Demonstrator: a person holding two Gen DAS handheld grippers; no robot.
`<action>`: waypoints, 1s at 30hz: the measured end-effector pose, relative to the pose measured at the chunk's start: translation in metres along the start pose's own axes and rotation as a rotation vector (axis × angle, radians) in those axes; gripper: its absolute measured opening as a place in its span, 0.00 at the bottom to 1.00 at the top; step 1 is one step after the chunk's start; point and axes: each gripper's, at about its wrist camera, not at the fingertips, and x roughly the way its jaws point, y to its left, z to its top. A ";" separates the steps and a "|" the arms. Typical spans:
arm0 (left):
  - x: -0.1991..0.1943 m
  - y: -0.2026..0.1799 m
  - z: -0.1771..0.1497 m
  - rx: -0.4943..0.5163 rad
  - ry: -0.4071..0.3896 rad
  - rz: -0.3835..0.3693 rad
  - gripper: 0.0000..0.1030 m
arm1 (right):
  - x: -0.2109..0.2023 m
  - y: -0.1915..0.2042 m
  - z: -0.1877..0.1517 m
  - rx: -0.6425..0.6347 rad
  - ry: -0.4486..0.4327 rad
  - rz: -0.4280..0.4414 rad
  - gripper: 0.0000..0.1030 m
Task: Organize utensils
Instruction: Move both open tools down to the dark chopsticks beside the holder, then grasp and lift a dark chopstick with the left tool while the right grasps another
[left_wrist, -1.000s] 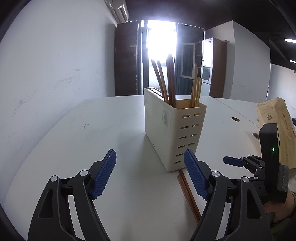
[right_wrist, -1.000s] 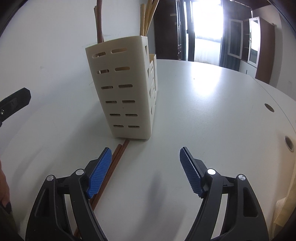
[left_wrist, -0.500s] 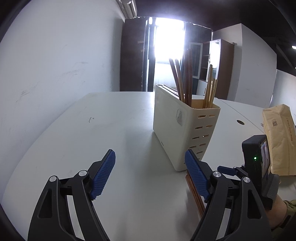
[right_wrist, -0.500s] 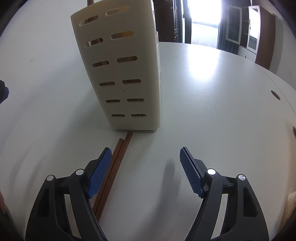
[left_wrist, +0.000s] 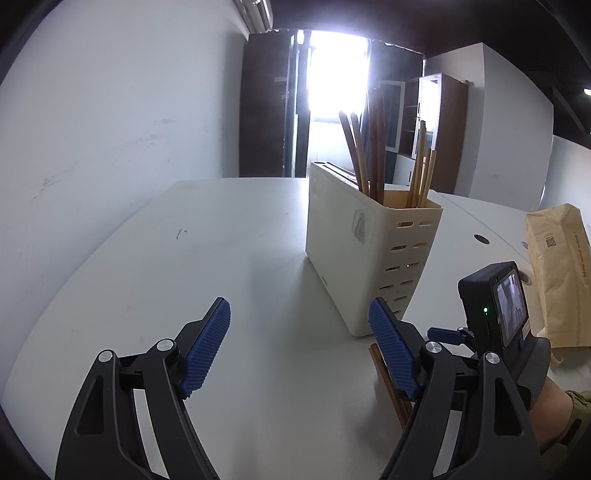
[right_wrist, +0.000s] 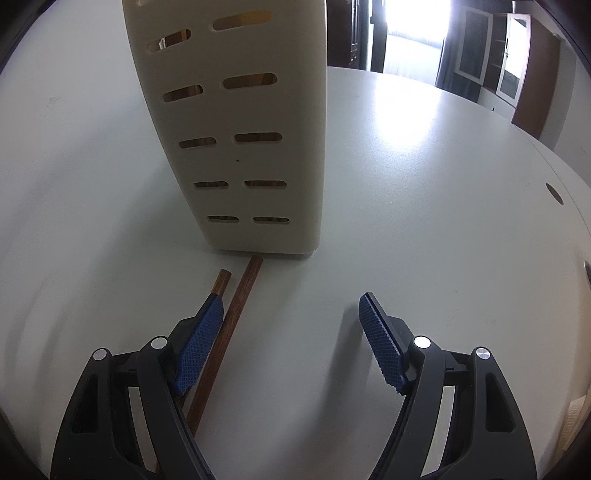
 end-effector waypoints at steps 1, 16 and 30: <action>0.001 0.000 0.000 0.001 0.003 0.001 0.75 | 0.000 0.000 0.000 -0.004 -0.001 -0.001 0.74; 0.014 -0.004 -0.005 0.025 0.041 0.001 0.75 | -0.008 0.011 -0.014 -0.047 0.022 -0.016 0.74; 0.043 -0.018 -0.023 0.067 0.149 -0.016 0.75 | -0.028 0.011 -0.027 -0.076 0.012 0.024 0.35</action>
